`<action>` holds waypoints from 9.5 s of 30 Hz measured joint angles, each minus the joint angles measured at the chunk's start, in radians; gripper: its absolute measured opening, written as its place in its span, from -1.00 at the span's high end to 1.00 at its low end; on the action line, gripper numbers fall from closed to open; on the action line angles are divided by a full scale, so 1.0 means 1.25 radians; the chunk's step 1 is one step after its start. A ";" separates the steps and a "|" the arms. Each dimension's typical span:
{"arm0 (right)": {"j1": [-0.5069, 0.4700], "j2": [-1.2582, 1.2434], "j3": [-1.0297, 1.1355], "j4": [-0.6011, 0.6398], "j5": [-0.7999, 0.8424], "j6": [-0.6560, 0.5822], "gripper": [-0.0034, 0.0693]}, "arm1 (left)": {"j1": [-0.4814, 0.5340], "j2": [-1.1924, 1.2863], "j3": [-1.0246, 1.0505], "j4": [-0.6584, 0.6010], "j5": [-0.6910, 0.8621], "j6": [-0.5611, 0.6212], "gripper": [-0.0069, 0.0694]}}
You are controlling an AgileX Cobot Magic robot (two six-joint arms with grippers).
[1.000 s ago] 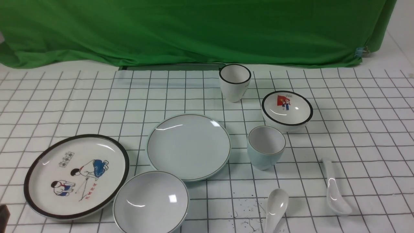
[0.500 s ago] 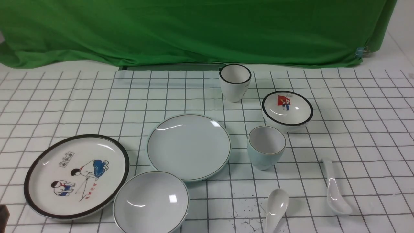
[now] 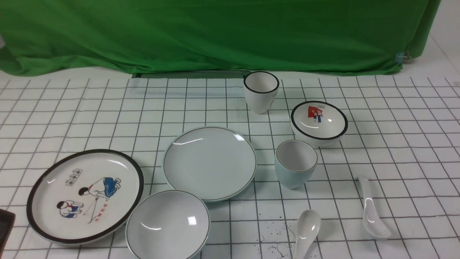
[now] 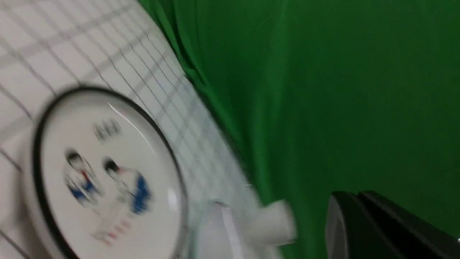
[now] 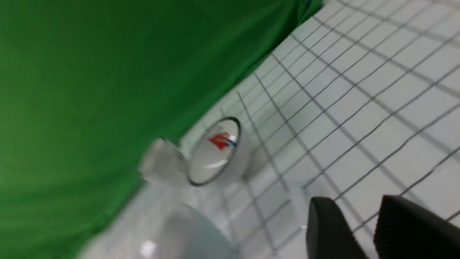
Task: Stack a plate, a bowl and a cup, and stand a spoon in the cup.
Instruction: Use the left arm to grab a blue rice bowl, then use the left arm to put the blue rice bowl into the blue large plate in the middle, then use the right arm to grab a blue teacup, then use the right arm to put the blue teacup into the blue rice bowl in the middle, then use the right arm to grab a blue soup spoon, then use the right arm to put the blue soup spoon into the blue teacup in the middle
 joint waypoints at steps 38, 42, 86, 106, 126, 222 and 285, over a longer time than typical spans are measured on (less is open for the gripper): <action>0.247 0.841 -0.774 -0.013 0.634 -0.925 0.87 | -0.245 0.782 -0.700 0.623 0.746 0.455 0.89; 0.318 0.915 -0.774 -0.013 0.641 -0.926 0.87 | -0.346 0.912 -0.701 0.626 0.728 0.422 0.87; 0.358 0.950 -0.808 -0.015 0.592 -0.943 0.82 | -0.374 1.194 -0.823 0.663 0.546 0.297 0.84; 0.358 0.950 -0.862 -0.015 0.570 -0.942 0.82 | -0.250 1.546 -1.174 0.424 0.578 0.519 0.84; 0.358 1.048 -0.862 -0.015 0.516 -0.941 0.32 | -0.247 1.574 -1.184 0.449 0.548 0.519 0.33; 0.441 1.355 -1.248 -0.148 0.796 -0.765 -0.44 | -0.247 0.655 -0.719 0.612 0.671 0.394 0.91; 0.542 1.518 -0.974 -0.162 -0.710 -0.623 0.39 | -0.247 0.655 -0.719 0.614 0.637 0.407 0.91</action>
